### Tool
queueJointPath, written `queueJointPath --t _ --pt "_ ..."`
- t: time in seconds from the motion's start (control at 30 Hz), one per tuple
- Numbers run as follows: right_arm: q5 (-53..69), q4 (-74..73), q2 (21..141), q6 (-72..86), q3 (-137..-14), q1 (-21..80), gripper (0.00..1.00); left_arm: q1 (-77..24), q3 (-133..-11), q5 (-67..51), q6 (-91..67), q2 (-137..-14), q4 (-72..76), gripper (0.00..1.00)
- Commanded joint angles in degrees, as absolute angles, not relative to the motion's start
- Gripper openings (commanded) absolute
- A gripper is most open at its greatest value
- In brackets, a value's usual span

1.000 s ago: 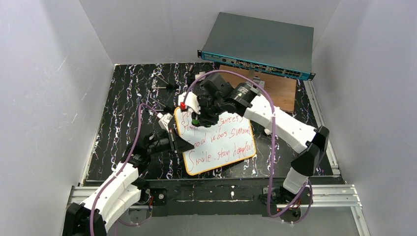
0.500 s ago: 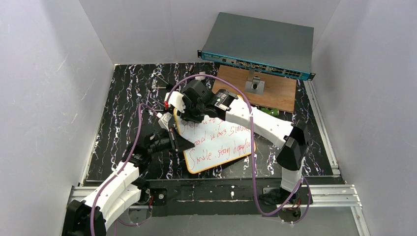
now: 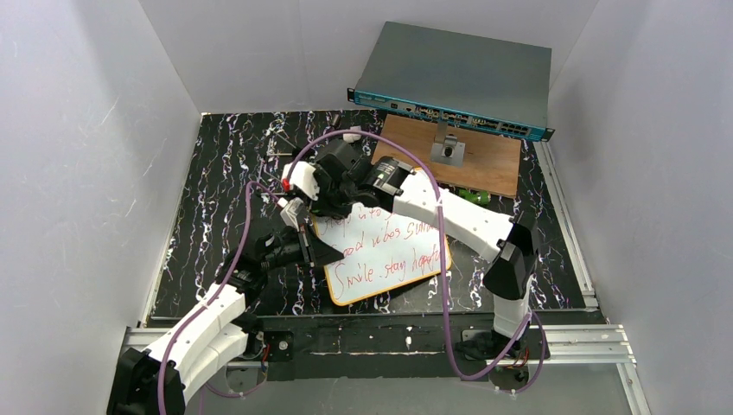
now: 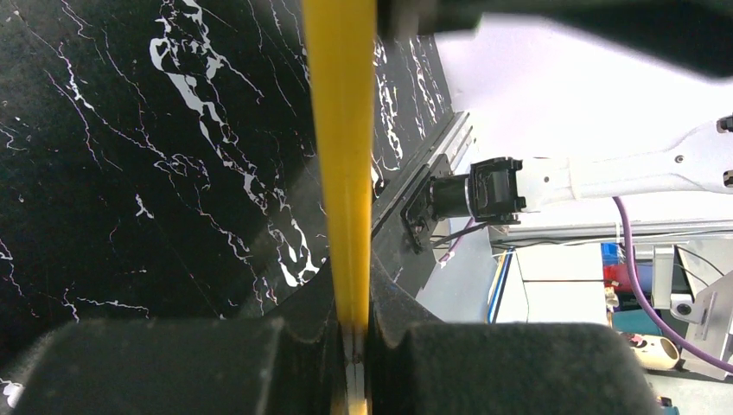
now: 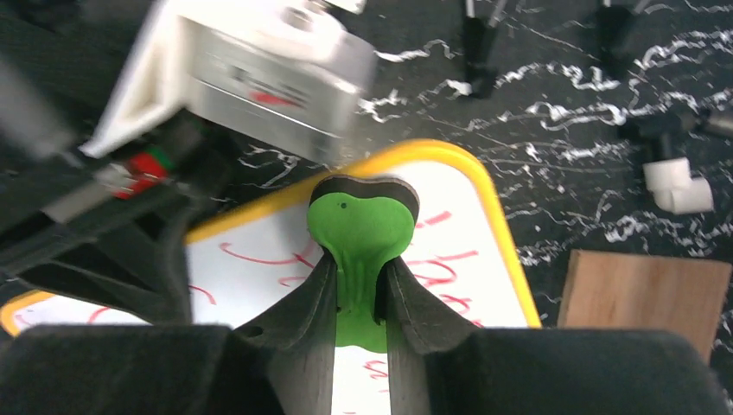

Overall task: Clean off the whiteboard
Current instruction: Erase the whiteboard at the center of the board.

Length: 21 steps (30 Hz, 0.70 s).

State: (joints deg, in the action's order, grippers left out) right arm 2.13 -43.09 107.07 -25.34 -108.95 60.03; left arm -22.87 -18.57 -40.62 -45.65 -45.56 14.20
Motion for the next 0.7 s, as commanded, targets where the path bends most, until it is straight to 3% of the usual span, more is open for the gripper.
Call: queueJointPath --t 0.0,0.1,0.3,0.67 --pt "3.18 -42.71 108.47 -24.02 -112.17 61.58 0.01 -23.24 -19.68 -43.31 -44.13 -44.51 20.90 0.00" --pt "-4.85 -39.57 108.43 -21.46 -111.69 59.96 0.01 -23.32 -19.64 -43.16 -44.01 -43.98 20.50 0.00" --pt "-8.77 -37.45 107.68 -20.31 -109.39 56.61 0.01 -23.38 -19.60 -43.13 -43.89 -43.81 20.54 0.00" --pt "15.20 -48.98 107.24 -30.19 -108.71 60.51 0.01 -23.51 -20.56 -43.61 -42.90 -44.03 19.12 0.00"
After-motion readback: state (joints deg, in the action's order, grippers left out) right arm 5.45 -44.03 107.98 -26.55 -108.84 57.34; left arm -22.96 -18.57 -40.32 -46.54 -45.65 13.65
